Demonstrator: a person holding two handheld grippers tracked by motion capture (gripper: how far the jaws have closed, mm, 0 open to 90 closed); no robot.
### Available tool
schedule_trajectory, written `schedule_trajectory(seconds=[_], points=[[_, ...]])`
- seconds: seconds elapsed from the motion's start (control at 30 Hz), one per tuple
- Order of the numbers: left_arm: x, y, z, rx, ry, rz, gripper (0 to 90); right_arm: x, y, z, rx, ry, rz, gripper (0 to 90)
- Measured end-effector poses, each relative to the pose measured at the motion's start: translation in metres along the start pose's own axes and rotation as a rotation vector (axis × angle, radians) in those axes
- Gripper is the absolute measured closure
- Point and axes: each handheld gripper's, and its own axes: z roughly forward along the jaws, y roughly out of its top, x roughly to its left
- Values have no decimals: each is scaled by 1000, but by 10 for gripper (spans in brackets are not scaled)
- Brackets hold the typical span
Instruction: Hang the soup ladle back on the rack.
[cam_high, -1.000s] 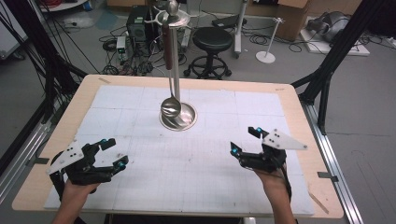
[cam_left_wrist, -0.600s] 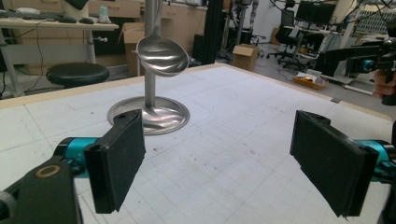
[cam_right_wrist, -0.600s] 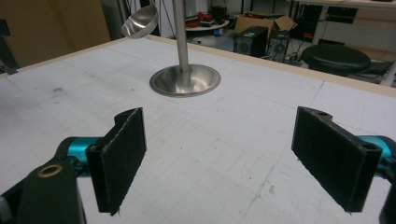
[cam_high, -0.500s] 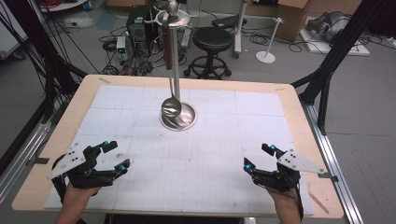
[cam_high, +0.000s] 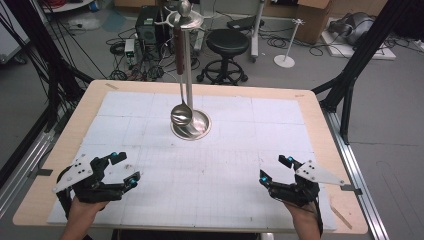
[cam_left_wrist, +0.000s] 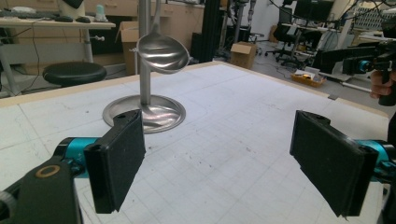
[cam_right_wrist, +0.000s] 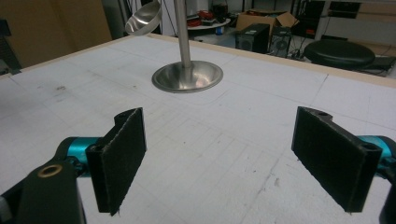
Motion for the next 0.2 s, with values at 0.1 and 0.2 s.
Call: schedule_trajectory(seconds=[0.1, 0.2], points=[[0, 0, 0, 2, -3, 2, 186, 0, 0, -1, -6, -2, -2, 172], [0, 0, 1, 2, 1, -1, 186, -1, 0, -1, -10, -2, 2, 172]])
